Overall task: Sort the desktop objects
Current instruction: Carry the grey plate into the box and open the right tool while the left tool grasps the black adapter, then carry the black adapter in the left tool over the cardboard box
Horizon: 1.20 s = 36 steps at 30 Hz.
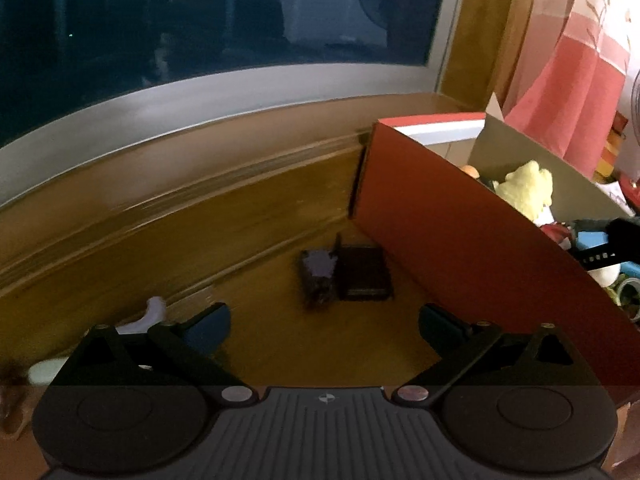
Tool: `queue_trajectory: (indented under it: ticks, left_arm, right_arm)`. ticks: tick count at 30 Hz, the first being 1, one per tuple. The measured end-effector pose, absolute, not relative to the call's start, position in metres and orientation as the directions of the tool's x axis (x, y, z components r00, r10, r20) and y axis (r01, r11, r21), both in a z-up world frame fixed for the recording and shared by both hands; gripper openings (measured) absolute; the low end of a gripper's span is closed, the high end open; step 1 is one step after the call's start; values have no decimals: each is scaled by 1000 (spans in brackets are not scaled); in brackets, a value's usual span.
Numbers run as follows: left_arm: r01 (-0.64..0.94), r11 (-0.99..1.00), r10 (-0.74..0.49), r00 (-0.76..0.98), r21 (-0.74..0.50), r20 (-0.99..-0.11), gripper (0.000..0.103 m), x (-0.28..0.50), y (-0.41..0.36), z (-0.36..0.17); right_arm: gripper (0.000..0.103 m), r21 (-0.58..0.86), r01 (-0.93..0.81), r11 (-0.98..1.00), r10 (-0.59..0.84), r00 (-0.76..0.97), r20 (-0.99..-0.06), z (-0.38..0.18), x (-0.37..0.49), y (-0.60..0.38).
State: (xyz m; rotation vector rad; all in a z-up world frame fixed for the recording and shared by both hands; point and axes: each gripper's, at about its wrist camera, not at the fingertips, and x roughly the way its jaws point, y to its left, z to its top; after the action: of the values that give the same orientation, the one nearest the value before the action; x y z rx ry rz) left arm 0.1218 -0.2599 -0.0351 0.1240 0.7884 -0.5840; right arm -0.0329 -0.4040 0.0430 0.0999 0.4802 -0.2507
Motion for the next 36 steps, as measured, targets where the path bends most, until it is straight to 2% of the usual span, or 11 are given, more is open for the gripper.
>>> queue_trajectory:
  ticks: [3,8,9,13,15,17,36]
  left_arm:
    - [549,828,-454,544,-110,-706,88,132,-271,-42]
    - [539,836,-440,543,-104,-715,79,151,-284,-53]
    - [534,839,-433,542,-103,-720,71,155,-286,-56]
    - [525,845,-414,524,-101,-745,54,168,-292,-69]
    - [515,851,-403,517,-102,-755,35,171,-293,-74]
    - [507,854,-404,509,-114,-760,27,174,-294,-77]
    - [479,864,-441,567,-157,-696,25,155,-262,-29]
  right_arm:
    - [70,36,286,958,-237,853,-465,43,-33,-412]
    - [70,19,317,948,-274,845,-459,42,-31,-422]
    - [70,17,321,947,-278,843,-460,41,-31,-424]
    - [70,13,334,942,-290,835,-468,39,-31,-429]
    - [70,11,340,940,-295,831,-472,38,-30,-431]
    - [70,10,346,938,-300,828,-475,37,-30,-433]
    - [70,14,322,947,-279,841,-464,42,-32,-424]
